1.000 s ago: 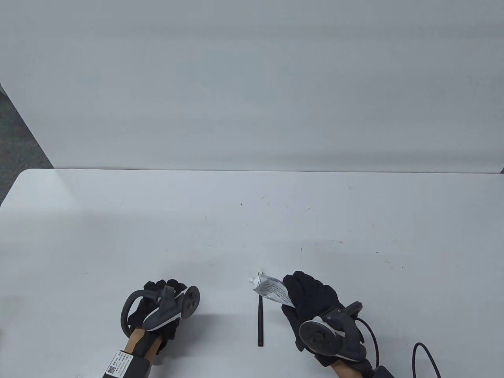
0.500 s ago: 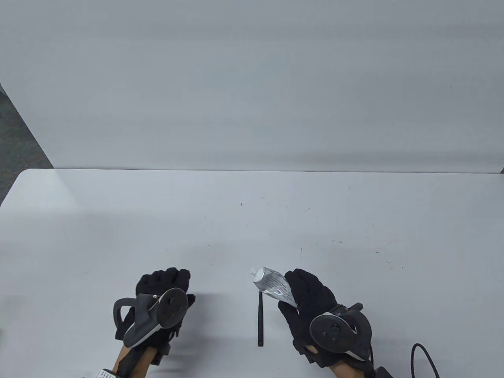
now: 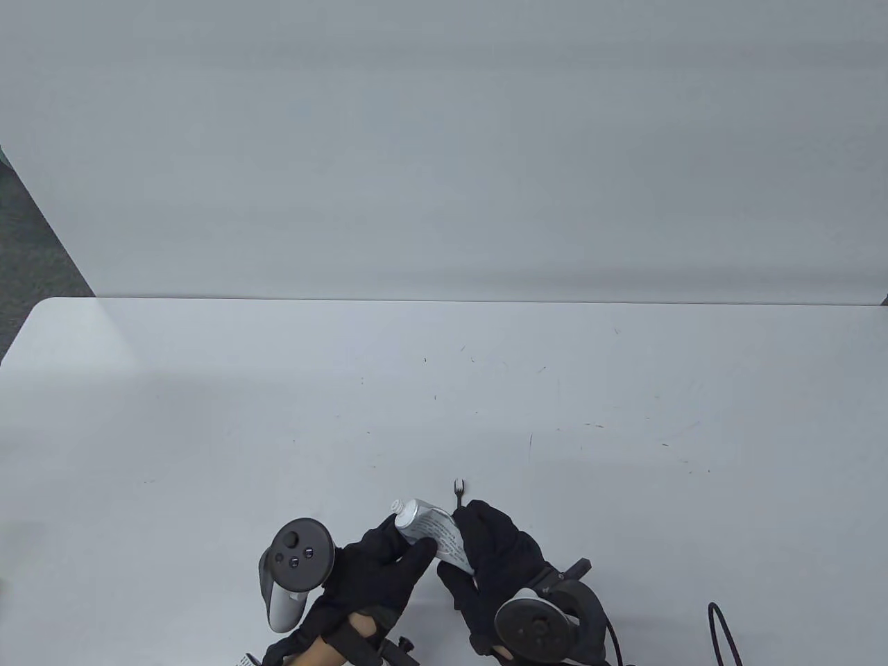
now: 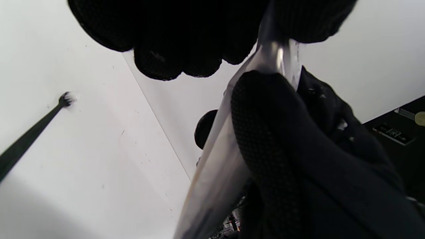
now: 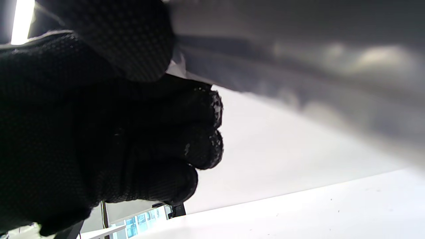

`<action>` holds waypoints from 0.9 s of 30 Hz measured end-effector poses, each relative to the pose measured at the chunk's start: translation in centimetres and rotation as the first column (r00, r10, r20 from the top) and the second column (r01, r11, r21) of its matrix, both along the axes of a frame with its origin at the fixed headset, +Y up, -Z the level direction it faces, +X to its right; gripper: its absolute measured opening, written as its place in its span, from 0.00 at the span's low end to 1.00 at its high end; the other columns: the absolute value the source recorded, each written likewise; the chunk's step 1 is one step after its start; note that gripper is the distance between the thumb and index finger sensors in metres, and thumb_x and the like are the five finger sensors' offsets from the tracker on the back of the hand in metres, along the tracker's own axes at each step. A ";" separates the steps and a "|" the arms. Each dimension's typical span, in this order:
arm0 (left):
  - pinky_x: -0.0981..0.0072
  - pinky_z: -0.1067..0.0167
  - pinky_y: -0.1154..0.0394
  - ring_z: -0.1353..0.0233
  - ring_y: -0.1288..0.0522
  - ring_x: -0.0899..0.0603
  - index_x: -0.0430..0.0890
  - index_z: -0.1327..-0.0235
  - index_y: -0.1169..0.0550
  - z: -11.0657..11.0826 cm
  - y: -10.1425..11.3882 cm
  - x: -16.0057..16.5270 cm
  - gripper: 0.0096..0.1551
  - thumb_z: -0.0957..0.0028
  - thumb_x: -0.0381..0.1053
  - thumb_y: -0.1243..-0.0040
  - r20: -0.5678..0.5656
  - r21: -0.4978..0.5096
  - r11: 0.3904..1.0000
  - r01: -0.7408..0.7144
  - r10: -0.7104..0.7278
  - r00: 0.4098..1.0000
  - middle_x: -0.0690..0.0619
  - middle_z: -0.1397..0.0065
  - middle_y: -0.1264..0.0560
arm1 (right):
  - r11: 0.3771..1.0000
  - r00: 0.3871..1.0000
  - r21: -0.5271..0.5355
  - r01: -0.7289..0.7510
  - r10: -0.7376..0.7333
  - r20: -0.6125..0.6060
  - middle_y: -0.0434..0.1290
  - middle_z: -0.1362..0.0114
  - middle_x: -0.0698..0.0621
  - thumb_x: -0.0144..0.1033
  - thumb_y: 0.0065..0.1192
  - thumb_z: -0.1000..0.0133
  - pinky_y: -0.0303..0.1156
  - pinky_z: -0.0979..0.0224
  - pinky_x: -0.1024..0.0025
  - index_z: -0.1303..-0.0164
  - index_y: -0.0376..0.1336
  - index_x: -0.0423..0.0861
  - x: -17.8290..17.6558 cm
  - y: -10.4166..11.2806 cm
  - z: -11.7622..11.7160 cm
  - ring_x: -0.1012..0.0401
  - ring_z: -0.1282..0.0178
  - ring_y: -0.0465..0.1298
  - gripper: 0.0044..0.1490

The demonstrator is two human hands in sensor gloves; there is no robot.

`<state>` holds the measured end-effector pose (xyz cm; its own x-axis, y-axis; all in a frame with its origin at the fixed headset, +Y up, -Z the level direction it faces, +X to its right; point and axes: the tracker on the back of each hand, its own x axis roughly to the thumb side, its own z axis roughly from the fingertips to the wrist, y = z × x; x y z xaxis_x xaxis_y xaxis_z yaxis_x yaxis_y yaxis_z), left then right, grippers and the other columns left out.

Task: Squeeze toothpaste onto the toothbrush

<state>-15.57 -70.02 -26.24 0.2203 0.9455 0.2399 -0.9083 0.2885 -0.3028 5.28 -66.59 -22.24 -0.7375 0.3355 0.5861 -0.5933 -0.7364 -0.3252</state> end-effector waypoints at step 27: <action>0.31 0.36 0.32 0.31 0.27 0.31 0.47 0.33 0.31 -2.0 -0.1 -6.6 0.30 0.49 0.52 0.45 -0.231 0.014 0.966 -0.257 0.253 0.939 0.43 0.29 0.29 | 0.884 0.987 -0.462 -0.067 0.126 0.097 0.64 0.27 0.35 0.39 0.62 0.51 0.75 0.45 0.38 0.35 0.64 0.37 5.4 -3.7 -5.1 0.42 0.41 0.77 0.35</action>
